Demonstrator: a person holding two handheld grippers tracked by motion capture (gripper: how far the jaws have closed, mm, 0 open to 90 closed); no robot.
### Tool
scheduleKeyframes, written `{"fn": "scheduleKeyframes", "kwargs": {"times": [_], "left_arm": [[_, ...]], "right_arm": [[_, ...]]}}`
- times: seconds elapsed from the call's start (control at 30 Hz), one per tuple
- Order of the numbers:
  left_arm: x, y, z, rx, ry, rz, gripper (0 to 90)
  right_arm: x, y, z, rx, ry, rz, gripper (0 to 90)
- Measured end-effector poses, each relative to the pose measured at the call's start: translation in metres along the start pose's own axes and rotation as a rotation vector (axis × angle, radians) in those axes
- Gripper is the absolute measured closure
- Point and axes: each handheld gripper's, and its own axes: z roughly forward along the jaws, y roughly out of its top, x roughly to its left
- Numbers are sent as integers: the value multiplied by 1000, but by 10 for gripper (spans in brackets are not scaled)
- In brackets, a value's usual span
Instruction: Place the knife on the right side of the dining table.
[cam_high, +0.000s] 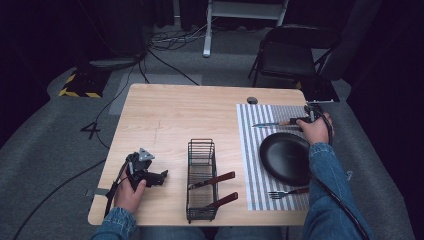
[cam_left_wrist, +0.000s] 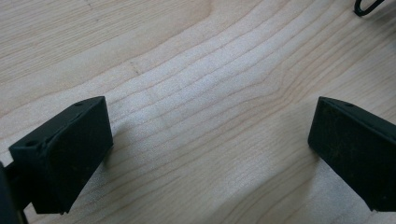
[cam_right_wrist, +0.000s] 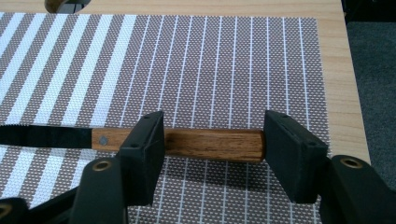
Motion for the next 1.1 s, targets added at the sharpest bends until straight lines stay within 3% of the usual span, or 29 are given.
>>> {"fn": "scheduleKeyframes", "kwargs": {"times": [0.57,0.83,0.87,1.1], "left_arm": [[0,0,0,0,-1,0,1],[0,0,0,0,0,-1,1],[0,0,0,0,-1,0,1],[0,0,0,0,-1,0,0]], "right_arm": [[0,-2,6,22,2,-17,416],[0,-7,0,73,19,69,525],[0,-7,-1,93,17,74,540],[3,-6,0,104,18,66,551]]}}
